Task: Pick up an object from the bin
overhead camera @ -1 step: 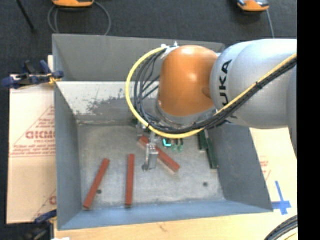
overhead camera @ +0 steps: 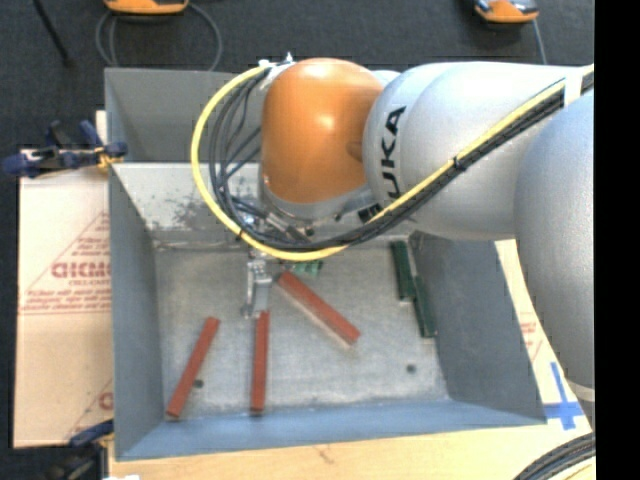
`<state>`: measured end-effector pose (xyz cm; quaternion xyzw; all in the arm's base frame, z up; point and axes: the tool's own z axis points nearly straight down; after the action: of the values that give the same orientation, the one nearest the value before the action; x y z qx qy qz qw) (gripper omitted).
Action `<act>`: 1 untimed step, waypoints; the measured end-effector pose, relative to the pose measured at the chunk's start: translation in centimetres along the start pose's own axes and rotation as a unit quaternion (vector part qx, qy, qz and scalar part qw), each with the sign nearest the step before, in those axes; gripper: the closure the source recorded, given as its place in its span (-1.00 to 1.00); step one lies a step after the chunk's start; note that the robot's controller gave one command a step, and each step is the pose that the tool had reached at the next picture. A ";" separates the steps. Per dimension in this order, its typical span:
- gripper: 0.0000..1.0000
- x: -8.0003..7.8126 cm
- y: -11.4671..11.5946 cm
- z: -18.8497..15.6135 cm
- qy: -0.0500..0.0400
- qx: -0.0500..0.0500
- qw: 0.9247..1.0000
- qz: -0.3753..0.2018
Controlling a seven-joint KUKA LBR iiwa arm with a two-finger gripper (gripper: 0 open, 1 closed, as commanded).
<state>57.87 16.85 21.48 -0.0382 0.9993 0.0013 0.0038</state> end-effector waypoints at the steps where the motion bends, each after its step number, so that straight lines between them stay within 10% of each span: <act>1: -1.00 2.4 1.9 14.7 0.005 0.001 0.987 -0.161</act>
Offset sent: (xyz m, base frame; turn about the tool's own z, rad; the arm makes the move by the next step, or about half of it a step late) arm -0.0242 0.0191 -0.1448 -0.3254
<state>55.40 18.58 6.74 -0.1986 0.9801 -0.0003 -0.0015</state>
